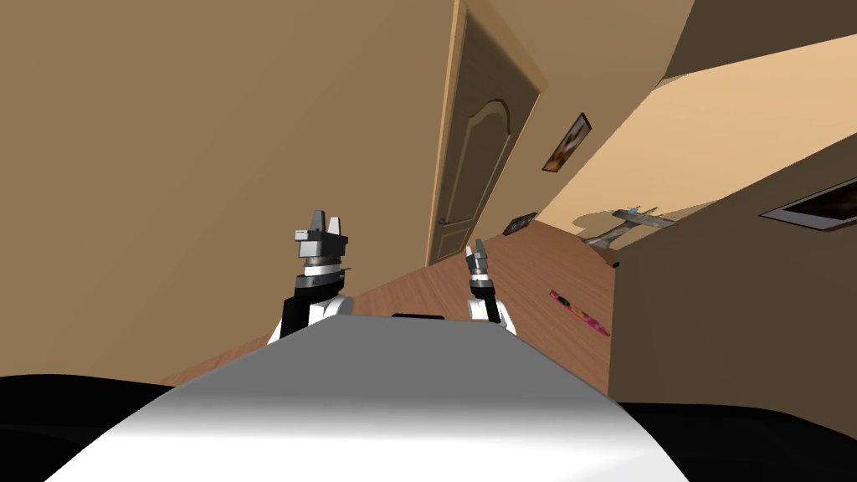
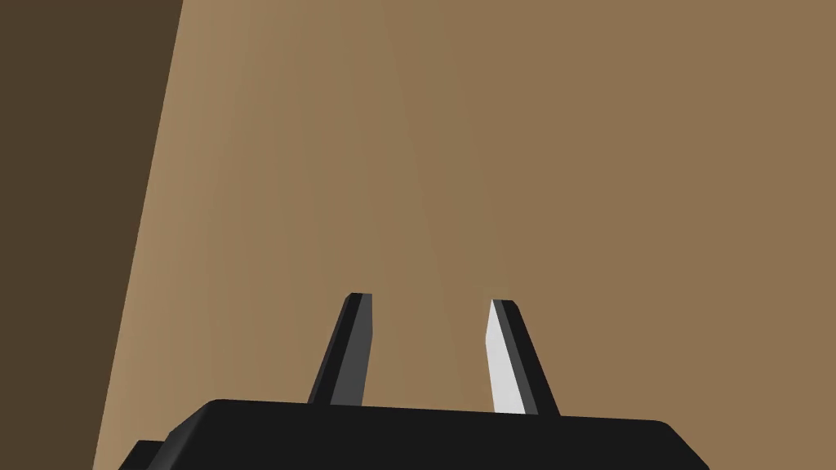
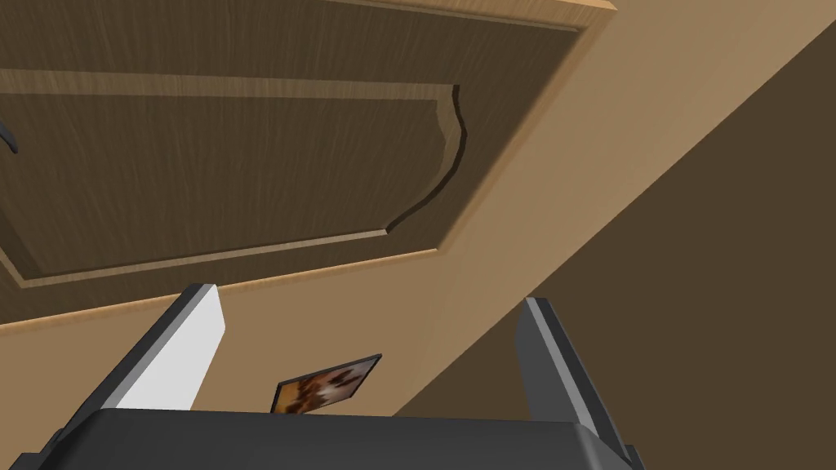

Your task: Pull the door open

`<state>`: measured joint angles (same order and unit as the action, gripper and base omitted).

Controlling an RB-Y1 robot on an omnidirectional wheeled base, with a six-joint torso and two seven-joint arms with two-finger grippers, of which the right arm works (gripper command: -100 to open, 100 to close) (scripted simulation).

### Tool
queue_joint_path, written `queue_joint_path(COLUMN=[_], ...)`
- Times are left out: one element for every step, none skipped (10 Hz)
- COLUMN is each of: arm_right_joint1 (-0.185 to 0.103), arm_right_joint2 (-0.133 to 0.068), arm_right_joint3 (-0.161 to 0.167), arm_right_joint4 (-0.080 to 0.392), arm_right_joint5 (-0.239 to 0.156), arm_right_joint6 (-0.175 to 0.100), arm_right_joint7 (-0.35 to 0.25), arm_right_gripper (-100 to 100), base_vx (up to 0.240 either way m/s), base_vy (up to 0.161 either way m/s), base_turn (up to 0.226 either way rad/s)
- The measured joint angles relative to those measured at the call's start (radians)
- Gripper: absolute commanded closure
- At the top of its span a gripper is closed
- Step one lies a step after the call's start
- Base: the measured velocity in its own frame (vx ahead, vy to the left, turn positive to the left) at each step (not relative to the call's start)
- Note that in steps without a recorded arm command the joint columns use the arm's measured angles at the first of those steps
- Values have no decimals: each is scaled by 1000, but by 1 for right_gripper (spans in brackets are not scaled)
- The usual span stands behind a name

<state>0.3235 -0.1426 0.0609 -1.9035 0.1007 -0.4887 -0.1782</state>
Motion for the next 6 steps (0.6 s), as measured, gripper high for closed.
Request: queue_joint_path(arm_right_joint1=[-11,-18,-30,-38,-46,-57], arm_right_joint2=[-5,-12,-19,-24,-31,-37], arm_right_joint3=[-1,-2,-4,-4,-4,-4], arm_right_joint4=[31,62,88,117,139,161], arm_right_joint5=[1,2,2,3,5,6], arm_right_joint6=[-9,-22,-27,-36,-41,-41], arm_right_joint7=[-4,-9,-16,-21,-26,-32], arm_right_gripper=[-100,-100,-100,-100,-100,-100], base_vx=[86,90,98,89,90,104], base_vy=[-46,-42,-64,-54,-39,-36], base_turn=[99,100,85,82,97,98])
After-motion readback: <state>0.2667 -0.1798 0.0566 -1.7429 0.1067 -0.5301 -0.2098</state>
